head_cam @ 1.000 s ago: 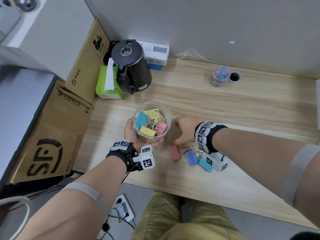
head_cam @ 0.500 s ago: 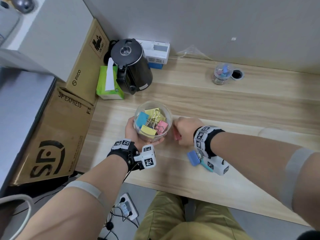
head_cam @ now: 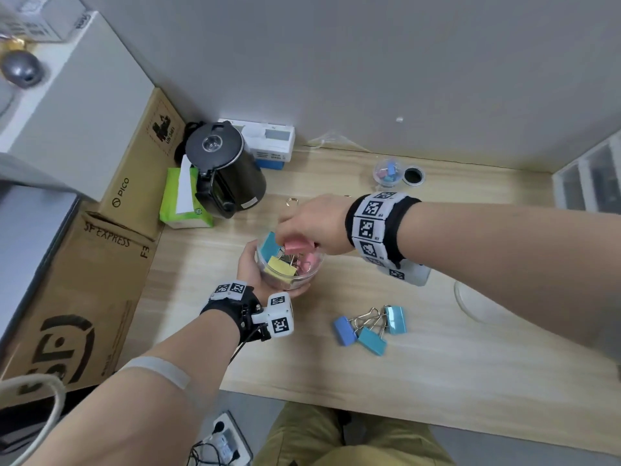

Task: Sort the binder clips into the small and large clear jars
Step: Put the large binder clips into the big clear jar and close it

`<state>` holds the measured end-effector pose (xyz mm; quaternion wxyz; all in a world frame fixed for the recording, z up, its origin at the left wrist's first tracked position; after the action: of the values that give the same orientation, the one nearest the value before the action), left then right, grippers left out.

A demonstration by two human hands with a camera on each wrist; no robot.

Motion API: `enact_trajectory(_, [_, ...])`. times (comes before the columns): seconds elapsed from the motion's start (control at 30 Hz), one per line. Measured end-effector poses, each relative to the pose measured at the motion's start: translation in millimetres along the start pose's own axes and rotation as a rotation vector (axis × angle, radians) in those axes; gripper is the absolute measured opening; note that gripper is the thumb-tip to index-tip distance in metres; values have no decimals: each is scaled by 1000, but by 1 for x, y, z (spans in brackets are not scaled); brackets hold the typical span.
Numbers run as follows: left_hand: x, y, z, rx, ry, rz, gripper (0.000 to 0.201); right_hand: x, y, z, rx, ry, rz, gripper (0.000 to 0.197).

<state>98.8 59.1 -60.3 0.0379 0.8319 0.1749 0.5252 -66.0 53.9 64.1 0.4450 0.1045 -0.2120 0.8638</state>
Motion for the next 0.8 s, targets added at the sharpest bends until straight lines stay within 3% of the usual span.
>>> enact_trajectory(0.17, [1, -5, -13, -38, -7, 65, 74, 8, -2, -18, 16, -128, 13, 47])
enact_trajectory(0.3, [1, -10, -18, -47, -14, 87, 76, 19, 4, -26, -62, -96, -68, 46])
enact_trajectory(0.57, [0, -18, -29, -109, -18, 102, 74, 24, 0, -32, -71, -164, -99, 16])
enact_trajectory(0.7, [0, -22, -30, -143, -12, 126, 73, 18, -9, -29, 108, -293, -97, 9])
enact_trajectory(0.8, [-2, -25, -31, -138, -9, 128, 76, 12, -18, -26, 240, -412, -137, 16])
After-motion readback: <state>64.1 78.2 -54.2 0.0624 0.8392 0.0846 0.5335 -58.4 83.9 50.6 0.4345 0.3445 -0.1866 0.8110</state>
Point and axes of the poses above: each hand's wrist, its own x-axis away from the middle knuckle, its own z-axis out of the back of the hand, y = z × x, the point moved 2 cm from there along -x, towards the middle knuckle, and after that the axes turned 1 degree about x, right-handed, at the moved point
